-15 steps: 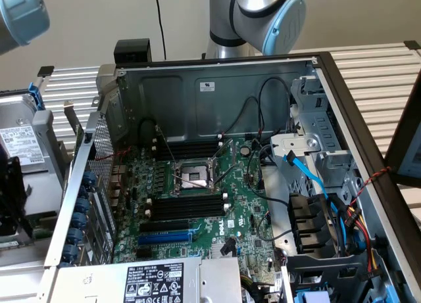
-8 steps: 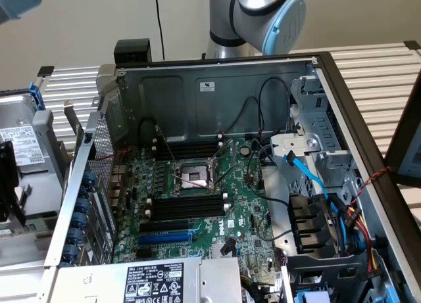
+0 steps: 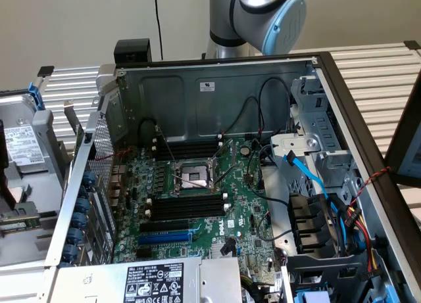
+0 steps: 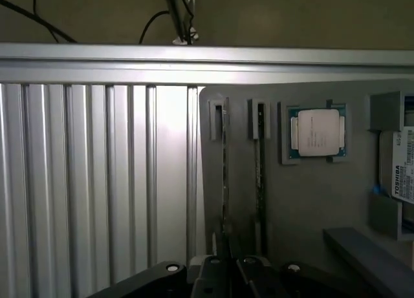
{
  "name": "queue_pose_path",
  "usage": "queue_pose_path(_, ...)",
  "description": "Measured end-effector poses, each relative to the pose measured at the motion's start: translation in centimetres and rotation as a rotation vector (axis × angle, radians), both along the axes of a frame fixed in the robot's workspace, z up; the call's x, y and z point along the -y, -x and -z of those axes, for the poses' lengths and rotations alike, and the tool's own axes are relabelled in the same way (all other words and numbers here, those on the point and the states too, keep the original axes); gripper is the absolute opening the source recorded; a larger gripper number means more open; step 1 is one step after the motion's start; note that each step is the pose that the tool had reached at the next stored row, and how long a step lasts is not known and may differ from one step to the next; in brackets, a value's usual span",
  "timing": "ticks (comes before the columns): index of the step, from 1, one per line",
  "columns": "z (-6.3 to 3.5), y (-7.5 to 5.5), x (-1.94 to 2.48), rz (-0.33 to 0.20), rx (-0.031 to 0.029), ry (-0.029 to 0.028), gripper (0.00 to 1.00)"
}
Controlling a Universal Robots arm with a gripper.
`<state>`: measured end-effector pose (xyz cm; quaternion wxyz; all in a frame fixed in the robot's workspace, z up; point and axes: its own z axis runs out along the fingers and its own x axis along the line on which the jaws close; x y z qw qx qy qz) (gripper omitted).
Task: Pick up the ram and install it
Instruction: 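Pick up the ram and move it above insertion slot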
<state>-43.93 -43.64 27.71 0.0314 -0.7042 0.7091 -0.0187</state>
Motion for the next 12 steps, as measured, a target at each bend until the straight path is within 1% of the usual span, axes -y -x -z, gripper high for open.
queue_pose_path(5, -2.27, -0.1, 0.35, 0.003, -0.0043, -0.0001, 0.12)
queue_pose_path(7, -3.2, -0.2, 0.5, 0.003, -0.0069, -0.0001, 0.12)
queue_pose_path(9, -4.05, -0.2, 0.63, 0.003, -0.011, 0.0, 0.12)
queue_pose_path(12, -5.17, -0.3, 0.81, 0.003, -0.0193, 0.0, 0.12)
